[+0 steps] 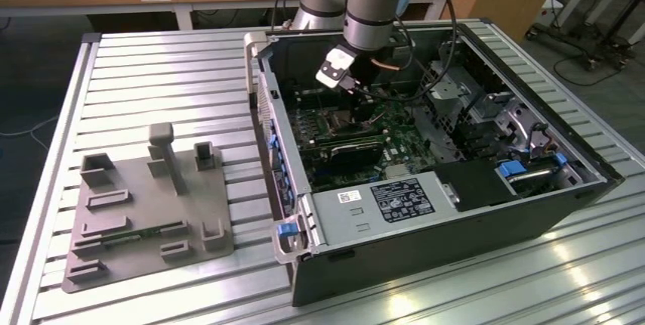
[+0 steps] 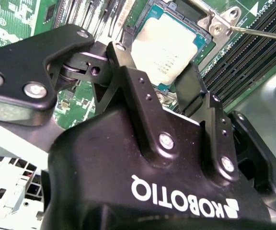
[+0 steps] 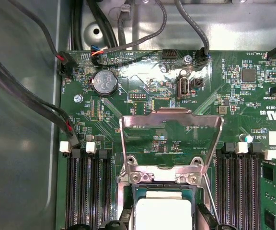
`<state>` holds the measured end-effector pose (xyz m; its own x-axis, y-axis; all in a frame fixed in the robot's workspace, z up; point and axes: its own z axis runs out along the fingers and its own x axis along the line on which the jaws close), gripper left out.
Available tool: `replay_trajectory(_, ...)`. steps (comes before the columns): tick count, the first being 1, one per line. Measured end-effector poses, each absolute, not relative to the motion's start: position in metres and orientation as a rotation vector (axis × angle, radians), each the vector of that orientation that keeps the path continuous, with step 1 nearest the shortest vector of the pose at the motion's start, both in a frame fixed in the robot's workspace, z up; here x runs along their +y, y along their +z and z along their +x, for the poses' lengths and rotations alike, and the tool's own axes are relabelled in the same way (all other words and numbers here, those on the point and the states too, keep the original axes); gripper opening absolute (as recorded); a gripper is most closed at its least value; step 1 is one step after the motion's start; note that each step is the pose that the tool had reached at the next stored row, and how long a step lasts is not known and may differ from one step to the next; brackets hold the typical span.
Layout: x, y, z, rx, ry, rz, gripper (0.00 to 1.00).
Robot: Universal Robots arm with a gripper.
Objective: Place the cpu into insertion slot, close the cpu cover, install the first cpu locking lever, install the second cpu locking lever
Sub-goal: 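Place the cpu into insertion slot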
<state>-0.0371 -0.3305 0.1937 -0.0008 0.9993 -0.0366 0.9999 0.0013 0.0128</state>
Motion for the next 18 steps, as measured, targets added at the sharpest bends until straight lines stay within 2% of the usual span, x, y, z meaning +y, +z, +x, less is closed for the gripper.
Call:
replay_trajectory(13,-0.330,0.206,-0.037,2.198,-0.026,2.196,0.60)
replay_trajectory(15,-0.330,0.209,-0.037,2.198,-0.026,2.196,0.47)
replay_trajectory(16,-0.330,0.210,-0.037,2.198,-0.026,2.196,0.47)
replay_trajectory(18,-0.330,0.213,-0.037,2.198,-0.026,2.196,0.36)
